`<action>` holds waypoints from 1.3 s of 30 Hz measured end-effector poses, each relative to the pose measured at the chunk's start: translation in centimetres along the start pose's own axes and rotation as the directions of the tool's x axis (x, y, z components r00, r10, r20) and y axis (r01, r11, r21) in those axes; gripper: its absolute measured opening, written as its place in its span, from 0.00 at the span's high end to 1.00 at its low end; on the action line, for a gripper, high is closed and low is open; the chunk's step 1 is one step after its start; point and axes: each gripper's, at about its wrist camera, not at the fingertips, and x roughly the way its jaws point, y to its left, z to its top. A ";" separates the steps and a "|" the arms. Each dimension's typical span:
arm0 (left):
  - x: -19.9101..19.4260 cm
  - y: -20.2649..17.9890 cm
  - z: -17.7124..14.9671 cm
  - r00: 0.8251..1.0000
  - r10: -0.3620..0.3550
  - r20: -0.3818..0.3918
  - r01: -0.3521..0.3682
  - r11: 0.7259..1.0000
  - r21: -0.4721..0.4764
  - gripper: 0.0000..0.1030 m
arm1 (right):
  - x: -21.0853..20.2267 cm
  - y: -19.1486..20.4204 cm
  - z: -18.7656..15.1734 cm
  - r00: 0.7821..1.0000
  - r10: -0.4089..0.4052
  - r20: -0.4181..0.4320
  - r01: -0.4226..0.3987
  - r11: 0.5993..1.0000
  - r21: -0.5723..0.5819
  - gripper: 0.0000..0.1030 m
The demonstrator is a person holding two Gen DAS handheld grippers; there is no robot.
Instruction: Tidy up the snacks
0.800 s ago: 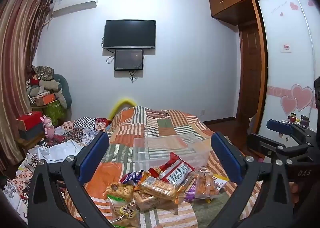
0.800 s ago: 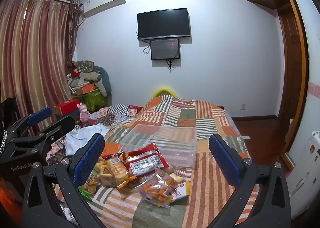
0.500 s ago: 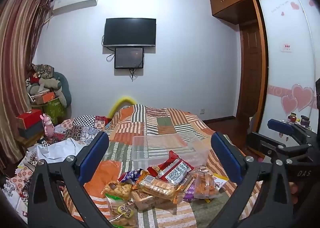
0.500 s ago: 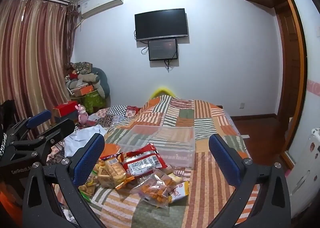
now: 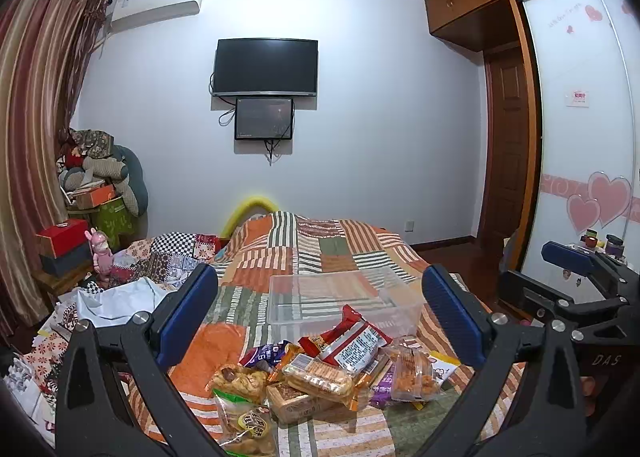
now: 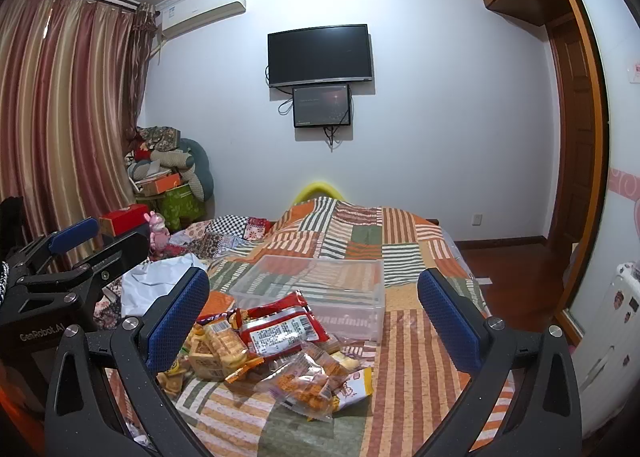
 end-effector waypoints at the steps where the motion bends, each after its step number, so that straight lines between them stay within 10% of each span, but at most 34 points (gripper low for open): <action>1: 0.0 0.0 0.0 1.000 0.001 0.001 -0.001 1.000 0.002 0.00 | 0.0 0.0 0.0 1.000 -0.001 0.000 0.001 1.000 -0.001 0.00; 39: 0.7 0.3 -0.2 1.000 0.005 -0.017 -0.005 1.000 -0.024 0.00 | 0.0 -0.2 -0.2 1.000 0.006 0.011 -0.006 1.000 0.022 0.00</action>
